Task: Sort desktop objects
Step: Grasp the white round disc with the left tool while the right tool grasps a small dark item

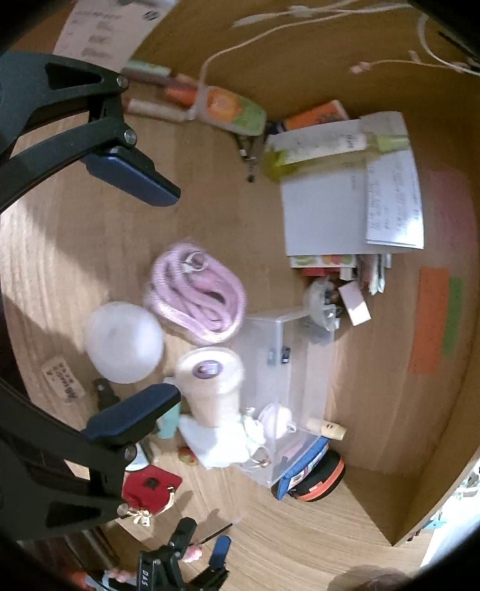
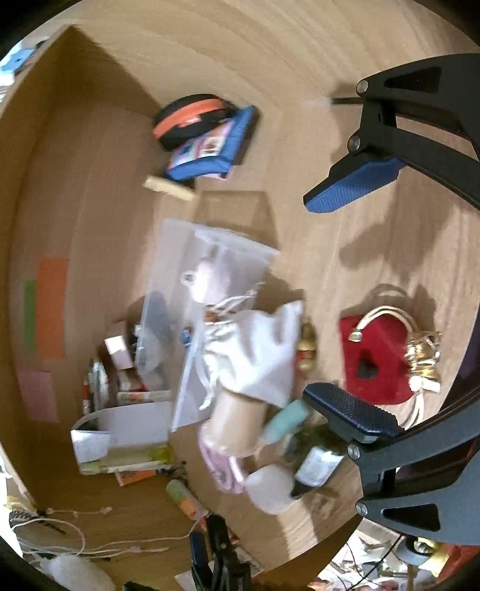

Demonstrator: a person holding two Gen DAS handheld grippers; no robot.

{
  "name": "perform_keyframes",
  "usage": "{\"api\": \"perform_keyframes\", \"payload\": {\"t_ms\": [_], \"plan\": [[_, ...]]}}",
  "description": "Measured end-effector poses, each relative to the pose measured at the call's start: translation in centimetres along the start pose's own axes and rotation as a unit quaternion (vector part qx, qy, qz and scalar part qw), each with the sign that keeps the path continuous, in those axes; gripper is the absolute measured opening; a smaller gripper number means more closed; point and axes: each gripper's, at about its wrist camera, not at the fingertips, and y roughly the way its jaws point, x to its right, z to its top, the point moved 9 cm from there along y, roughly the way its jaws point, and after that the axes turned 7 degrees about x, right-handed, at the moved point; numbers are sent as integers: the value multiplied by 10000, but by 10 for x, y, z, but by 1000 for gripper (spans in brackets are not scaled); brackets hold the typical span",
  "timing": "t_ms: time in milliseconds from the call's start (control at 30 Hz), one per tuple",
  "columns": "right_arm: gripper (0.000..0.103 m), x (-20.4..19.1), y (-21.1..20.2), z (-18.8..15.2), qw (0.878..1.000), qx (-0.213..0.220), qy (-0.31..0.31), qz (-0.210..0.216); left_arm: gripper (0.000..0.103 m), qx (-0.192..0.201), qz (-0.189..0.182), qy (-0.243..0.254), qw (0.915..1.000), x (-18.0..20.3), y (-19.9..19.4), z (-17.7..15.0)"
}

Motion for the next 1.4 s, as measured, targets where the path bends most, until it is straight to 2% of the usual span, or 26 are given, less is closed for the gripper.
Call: {"api": "perform_keyframes", "payload": {"t_ms": [367, 533, 800, 900, 1100, 1233, 1300, 1400], "plan": [[88, -23, 3, -21, 9992, -25, -33, 397, 98, -382, -19, 144, 9992, 16, 20, -43], [74, -41, 13, -29, 9978, -191, -216, 595, 98, -546, -159, 55, 9984, 25, 35, -44], [41, -52, 26, -39, 9951, -390, -403, 813, 98, -767, -105, -34, 9970, 27, 53, -49], [33, -54, 31, -43, 9939, -495, -418, 895, 97, -738, -97, -136, 9971, 25, 54, -50], [28, -57, 35, -50, 9926, -624, -437, 949, 88, -751, -121, -181, 9969, 26, 56, -49], [16, -56, 35, -51, 9921, -609, -373, 1031, 74, -671, -82, 9, 9977, 32, 56, -50], [15, -56, 35, -50, 9922, -602, -368, 1030, 65, -642, -94, 55, 9979, 35, 56, -49], [15, -55, 34, -48, 9922, -582, -348, 1048, 65, -629, -115, 68, 9979, 37, 57, -48]]}}
